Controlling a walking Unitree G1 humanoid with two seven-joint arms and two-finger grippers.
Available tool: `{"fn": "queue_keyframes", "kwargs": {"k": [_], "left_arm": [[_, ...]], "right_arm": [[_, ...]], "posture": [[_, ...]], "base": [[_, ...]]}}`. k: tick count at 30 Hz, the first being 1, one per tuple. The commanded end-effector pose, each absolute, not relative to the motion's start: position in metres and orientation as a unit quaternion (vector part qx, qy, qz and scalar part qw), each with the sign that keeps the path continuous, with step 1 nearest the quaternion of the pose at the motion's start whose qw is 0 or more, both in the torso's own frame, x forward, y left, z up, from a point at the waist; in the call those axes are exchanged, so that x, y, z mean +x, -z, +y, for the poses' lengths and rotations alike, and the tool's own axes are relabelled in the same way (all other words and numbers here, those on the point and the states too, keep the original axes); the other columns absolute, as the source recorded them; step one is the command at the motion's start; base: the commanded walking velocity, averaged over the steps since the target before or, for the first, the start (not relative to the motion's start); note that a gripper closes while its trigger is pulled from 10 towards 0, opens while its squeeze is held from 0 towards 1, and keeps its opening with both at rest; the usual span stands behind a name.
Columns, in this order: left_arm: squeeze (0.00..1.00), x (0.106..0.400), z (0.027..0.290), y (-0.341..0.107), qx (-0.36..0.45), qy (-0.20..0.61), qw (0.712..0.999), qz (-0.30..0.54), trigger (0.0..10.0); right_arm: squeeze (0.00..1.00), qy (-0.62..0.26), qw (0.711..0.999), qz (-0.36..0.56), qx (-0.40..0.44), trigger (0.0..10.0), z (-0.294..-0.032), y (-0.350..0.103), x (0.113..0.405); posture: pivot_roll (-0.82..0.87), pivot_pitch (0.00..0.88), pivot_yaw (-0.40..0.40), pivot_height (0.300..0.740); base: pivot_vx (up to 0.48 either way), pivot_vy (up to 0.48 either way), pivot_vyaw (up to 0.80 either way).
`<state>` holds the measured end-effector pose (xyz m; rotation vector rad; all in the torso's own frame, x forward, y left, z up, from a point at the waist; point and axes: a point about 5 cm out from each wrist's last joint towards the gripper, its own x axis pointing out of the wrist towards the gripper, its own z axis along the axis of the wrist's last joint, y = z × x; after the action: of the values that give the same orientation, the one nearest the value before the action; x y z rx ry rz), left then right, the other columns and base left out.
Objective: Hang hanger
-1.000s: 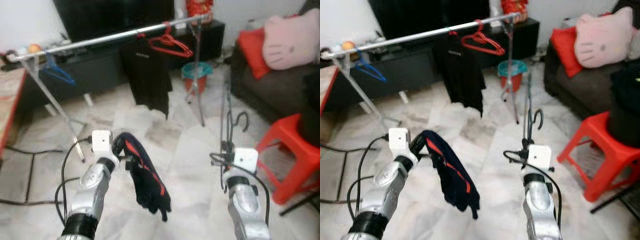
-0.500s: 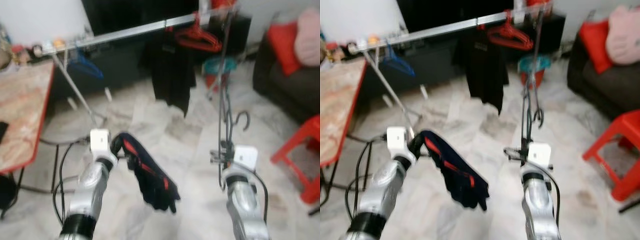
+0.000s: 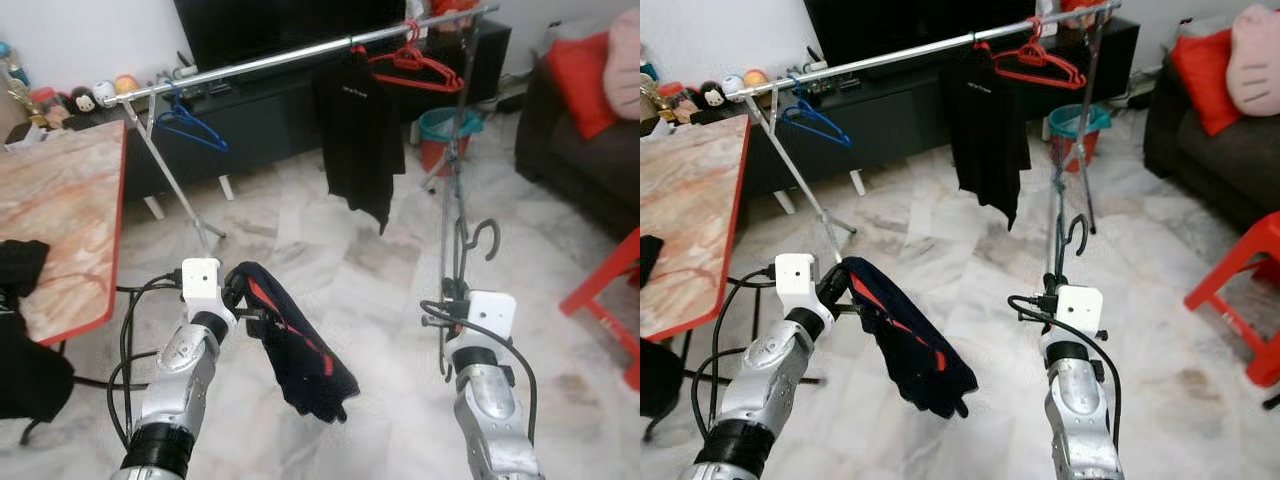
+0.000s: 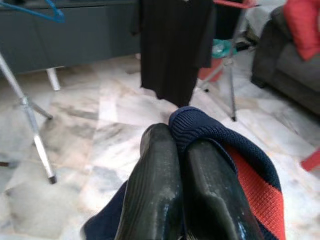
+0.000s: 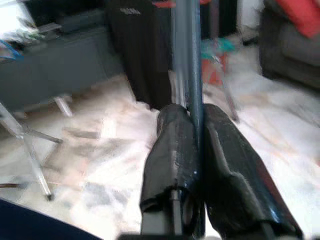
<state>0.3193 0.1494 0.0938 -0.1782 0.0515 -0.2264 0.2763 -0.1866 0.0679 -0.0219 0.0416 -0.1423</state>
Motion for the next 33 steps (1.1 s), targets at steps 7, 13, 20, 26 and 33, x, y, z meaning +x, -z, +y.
{"fn": "queue_keyframes", "kwargs": {"k": [7,13,20,26,33], "left_arm": [[0.00,0.322,0.166,-0.104,-0.071,0.087,0.994,0.003,10.0],[0.00,0.319,0.166,-0.102,-0.075,0.074,0.994,0.001,10.0],[0.00,0.316,0.168,-0.099,-0.074,0.066,0.995,0.001,10.0],[0.00,0.315,0.166,-0.098,-0.078,0.062,0.995,0.001,10.0],[0.00,0.315,0.163,-0.097,-0.079,0.066,0.995,0.001,10.0]], "right_arm": [[0.00,0.054,0.998,0.007,-0.014,10.0,-0.177,-0.073,0.282],[0.00,0.034,0.999,0.003,-0.023,10.0,-0.176,-0.077,0.287],[0.00,0.021,0.999,0.004,-0.026,10.0,-0.172,-0.077,0.292],[0.00,0.017,0.999,0.004,-0.027,10.0,-0.174,-0.077,0.293],[0.00,0.030,0.999,0.000,-0.014,10.0,-0.178,-0.076,0.292]], "posture": [[-0.04,0.000,0.116,0.740],[-0.03,0.000,0.086,0.740],[-0.02,0.000,0.067,0.740],[-0.02,0.000,0.062,0.740],[-0.02,0.000,0.057,0.740]], "base": [[0.000,0.300,0.00],[0.000,0.301,0.48],[0.000,0.298,0.72],[0.000,0.291,0.80],[0.000,0.292,0.08]]}}
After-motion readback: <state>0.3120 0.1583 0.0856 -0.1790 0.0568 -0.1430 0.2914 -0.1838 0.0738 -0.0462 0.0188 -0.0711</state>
